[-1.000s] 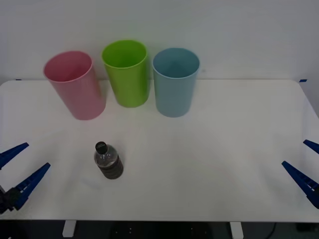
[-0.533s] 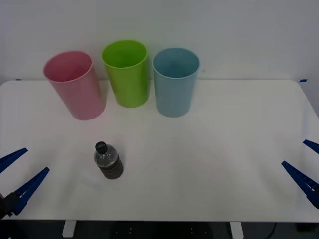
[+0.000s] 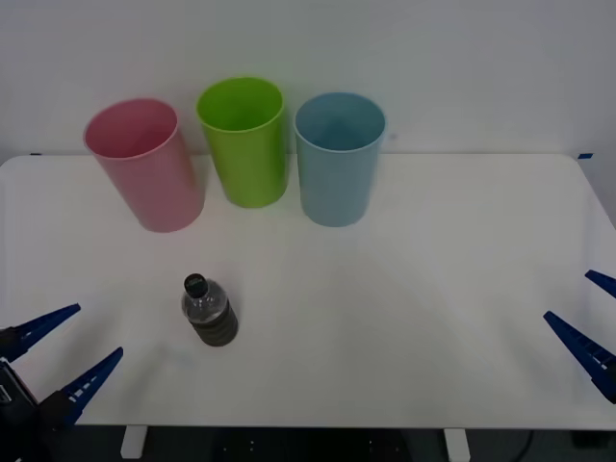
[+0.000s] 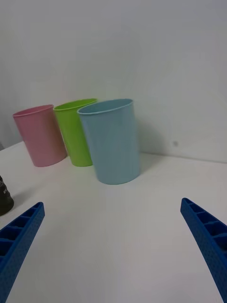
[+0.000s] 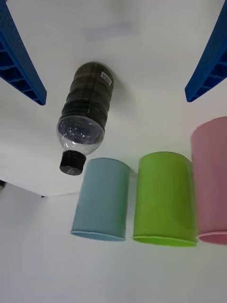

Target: Grasp the object on the table and drop it into the matching bin: aluminum can to the light blue bin, PET bottle to the pink bin.

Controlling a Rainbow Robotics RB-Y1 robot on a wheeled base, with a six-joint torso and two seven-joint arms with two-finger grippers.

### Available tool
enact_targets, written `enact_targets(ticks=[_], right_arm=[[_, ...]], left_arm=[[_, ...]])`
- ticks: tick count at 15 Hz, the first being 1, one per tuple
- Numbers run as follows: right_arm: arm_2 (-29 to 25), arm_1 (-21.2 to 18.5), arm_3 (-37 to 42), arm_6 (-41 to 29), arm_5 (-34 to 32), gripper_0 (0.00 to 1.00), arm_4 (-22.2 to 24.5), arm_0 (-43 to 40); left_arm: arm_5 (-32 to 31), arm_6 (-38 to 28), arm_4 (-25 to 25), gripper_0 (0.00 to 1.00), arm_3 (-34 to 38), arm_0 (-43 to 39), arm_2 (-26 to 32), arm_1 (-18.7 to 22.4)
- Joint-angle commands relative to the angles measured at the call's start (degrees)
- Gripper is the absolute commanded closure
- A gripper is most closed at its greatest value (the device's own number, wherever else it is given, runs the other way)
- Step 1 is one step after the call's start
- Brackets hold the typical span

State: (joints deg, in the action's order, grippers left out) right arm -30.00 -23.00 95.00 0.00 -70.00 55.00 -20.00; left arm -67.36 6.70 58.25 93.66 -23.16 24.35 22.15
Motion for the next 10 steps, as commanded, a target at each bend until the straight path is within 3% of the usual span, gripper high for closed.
enact_targets(ticks=[1, 5, 10], right_arm=[[0.0, 0.0, 0.0, 0.0, 0.0, 0.00, 0.0, 0.0], [0.0, 0.0, 0.0, 0.0, 0.0, 0.00, 0.0, 0.0], [0.0, 0.0, 0.0, 0.0, 0.0, 0.00, 0.0, 0.0]], left_arm=[[0.1, 2.4, 0.1, 0.00, -1.9, 1.4, -1.9, 0.1], [0.1, 9.5, 0.2, 0.00, -8.4, 5.6, -4.8, 0.0], [0.1, 11.9, 0.3, 0.00, -14.6, 10.5, -8.4, 0.0]])
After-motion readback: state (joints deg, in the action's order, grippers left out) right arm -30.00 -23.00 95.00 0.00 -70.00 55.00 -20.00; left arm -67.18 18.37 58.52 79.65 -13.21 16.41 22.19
